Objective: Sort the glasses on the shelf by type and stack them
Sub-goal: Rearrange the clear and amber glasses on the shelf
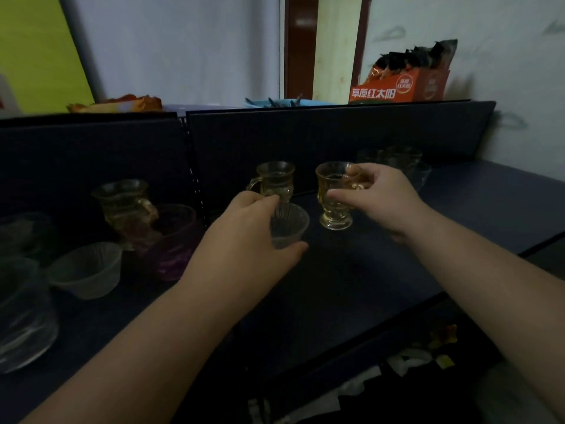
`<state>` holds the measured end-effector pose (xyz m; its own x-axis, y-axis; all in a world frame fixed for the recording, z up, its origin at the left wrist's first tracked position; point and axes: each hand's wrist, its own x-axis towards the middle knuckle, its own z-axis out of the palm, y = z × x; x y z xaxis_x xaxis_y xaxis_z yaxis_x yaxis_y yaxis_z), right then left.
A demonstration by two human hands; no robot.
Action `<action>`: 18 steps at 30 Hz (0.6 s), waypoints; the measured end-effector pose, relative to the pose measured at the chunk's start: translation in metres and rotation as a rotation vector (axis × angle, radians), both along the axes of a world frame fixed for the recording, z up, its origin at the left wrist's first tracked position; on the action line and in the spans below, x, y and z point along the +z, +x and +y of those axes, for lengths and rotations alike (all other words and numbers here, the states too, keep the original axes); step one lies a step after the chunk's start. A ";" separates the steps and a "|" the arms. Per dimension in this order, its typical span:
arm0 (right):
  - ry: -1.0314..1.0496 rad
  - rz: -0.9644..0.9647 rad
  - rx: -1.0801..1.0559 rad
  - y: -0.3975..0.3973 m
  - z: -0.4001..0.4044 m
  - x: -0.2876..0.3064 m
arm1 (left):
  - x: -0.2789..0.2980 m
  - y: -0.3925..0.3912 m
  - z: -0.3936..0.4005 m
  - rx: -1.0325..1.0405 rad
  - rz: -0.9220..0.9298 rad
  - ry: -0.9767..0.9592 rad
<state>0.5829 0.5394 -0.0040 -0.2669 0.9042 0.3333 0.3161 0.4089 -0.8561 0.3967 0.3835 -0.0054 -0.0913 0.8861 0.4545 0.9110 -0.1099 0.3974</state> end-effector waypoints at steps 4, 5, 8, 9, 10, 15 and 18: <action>-0.015 -0.005 0.035 -0.011 0.044 -0.001 | 0.001 0.007 0.019 0.016 0.021 -0.020; -0.021 -0.014 0.055 -0.013 0.054 -0.003 | 0.000 0.009 0.024 0.026 0.027 -0.021; -0.035 -0.032 0.108 -0.021 0.082 -0.008 | -0.002 0.019 0.040 0.066 0.047 0.012; -0.040 -0.039 0.128 -0.023 0.090 -0.010 | -0.003 0.024 0.046 0.089 0.052 0.026; -0.052 -0.035 0.148 -0.024 0.098 -0.013 | -0.003 0.029 0.051 0.120 0.052 0.035; -0.076 -0.026 0.248 -0.020 0.118 -0.017 | -0.003 0.058 0.075 0.262 0.047 0.058; -0.074 -0.151 0.290 -0.004 0.119 -0.007 | -0.003 0.079 0.088 0.338 0.031 0.031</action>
<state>0.5787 0.6588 -0.0112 -0.5578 0.8037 0.2071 0.3210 0.4390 -0.8392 0.4760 0.4715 -0.0085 -0.3633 0.7936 0.4881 0.9096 0.1887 0.3702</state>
